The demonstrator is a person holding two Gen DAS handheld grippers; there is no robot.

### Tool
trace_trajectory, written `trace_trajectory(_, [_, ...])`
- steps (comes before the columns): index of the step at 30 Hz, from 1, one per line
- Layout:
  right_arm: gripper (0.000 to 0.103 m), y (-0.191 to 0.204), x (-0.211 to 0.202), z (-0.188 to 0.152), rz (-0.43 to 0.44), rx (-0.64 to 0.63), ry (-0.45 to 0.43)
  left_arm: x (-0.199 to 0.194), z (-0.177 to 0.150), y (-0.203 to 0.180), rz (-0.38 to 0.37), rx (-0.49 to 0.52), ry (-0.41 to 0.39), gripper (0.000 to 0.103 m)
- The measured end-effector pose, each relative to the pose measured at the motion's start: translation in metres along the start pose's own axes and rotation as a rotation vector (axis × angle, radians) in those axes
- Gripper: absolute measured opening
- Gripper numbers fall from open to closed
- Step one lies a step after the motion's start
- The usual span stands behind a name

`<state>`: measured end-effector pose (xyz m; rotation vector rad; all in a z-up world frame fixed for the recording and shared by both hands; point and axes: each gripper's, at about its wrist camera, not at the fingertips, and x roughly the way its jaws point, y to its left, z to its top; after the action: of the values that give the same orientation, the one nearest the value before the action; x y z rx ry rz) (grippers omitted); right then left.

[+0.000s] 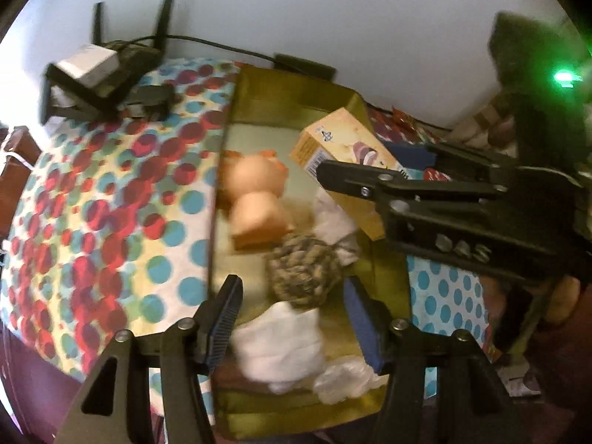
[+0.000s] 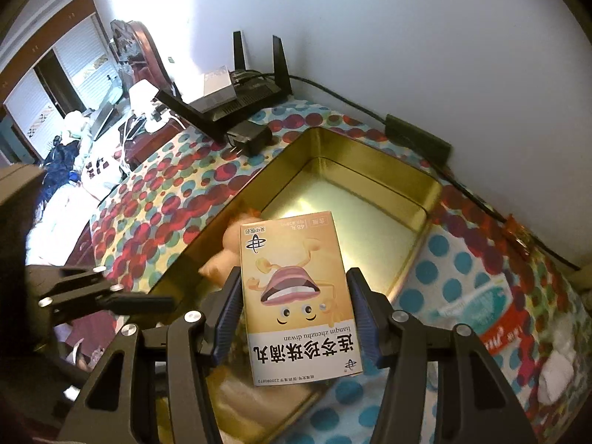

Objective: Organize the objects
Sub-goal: 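Release the rope ball in the tray with the left gripper while the right gripper lowers the yellow box in, then grasp the Tylenol box with the left gripper while the right gripper approaches the white sock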

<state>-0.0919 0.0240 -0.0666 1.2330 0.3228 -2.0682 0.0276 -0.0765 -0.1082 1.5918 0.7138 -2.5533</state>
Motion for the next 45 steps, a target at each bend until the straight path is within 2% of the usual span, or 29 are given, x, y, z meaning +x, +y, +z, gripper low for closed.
trace_trajectory(8, [0.053,0.009,0.027,0.018,-0.002,0.006,0.034,-0.03,0.001,0.034,0.059,-0.092,-0.052,0.058])
trace_trajectory(17, [0.052,0.009,0.037,0.016,0.016,0.021,0.061,-0.041,0.014,0.046,0.06,-0.131,-0.079,0.058])
trace_trajectory(19, [0.057,0.009,0.034,0.015,0.038,0.023,0.047,-0.04,0.017,0.046,0.05,-0.136,-0.073,0.059])
trace_trajectory(21, [0.078,0.01,0.029,0.015,0.048,0.023,0.027,-0.04,0.022,0.043,0.045,-0.136,-0.071,0.059])
trace_trajectory(23, [0.08,0.008,0.021,0.013,0.038,0.027,0.0,-0.04,0.027,0.038,0.041,-0.126,-0.077,0.059])
trace_trajectory(27, [0.08,-0.001,0.0,0.007,0.031,0.057,-0.047,-0.044,0.041,0.017,0.032,-0.055,-0.102,0.06])
trace_trajectory(34, [0.08,-0.044,-0.053,-0.026,-0.069,0.152,-0.129,-0.025,0.067,-0.051,-0.006,0.105,-0.112,0.063])
trace_trajectory(41, [0.08,-0.12,-0.089,-0.082,-0.237,0.349,-0.143,0.031,0.083,-0.124,-0.089,0.224,-0.029,0.064])
trace_trajectory(45, [0.08,-0.164,-0.1,-0.112,-0.317,0.473,-0.135,0.068,0.089,-0.157,-0.09,0.285,0.036,0.064])
